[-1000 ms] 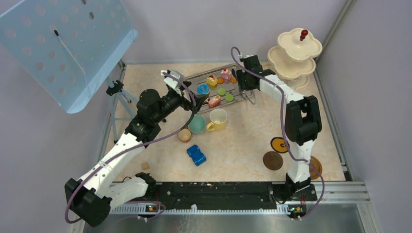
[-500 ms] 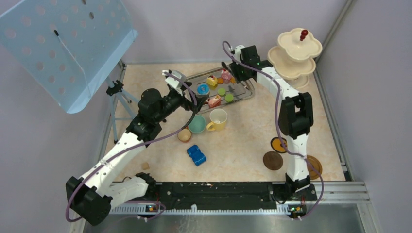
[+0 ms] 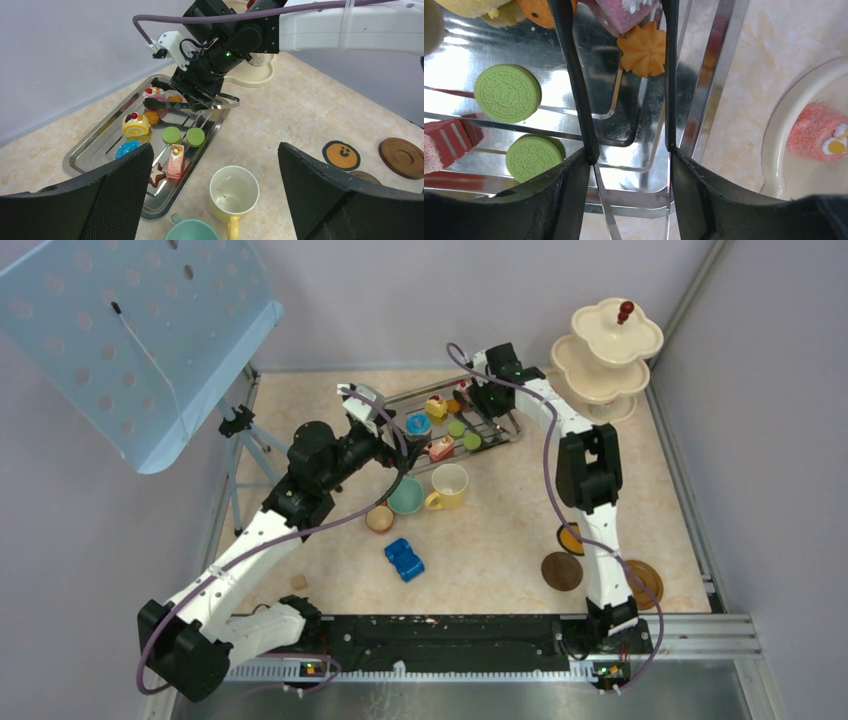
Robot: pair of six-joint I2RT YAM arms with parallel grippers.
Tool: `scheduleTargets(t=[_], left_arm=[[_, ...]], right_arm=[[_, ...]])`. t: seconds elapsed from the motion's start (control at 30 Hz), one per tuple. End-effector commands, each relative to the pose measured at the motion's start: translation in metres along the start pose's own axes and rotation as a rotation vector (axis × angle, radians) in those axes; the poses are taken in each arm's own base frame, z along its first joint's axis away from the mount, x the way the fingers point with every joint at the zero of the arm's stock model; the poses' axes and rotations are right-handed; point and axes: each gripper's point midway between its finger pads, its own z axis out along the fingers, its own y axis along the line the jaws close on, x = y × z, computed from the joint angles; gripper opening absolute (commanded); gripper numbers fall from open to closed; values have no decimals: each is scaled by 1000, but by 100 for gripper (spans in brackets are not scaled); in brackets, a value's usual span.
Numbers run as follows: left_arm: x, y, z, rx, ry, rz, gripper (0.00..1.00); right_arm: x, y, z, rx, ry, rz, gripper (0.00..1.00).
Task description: Serve the afternoon tea
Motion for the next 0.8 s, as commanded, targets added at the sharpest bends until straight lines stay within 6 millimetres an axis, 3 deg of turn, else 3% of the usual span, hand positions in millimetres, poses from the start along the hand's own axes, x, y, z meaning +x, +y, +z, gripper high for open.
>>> scheduleTargets(t=[0.0, 0.13, 0.37, 0.6, 0.77], left_arm=[[-5, 1, 2, -5, -24, 11, 99], [-6, 1, 2, -3, -26, 10, 99], [-7, -1, 1, 3, -29, 8, 99], [-7, -2, 2, 9, -29, 1, 99], [-9, -4, 0, 18, -37, -4, 99]], right_arm=[[-18, -6, -5, 9, -42, -16, 57], [-17, -4, -3, 0, -39, -6, 51], [-28, -2, -25, 6, -83, 57, 22], [-22, -1, -74, 50, -122, 179, 20], [10, -6, -112, 130, -135, 253, 20]])
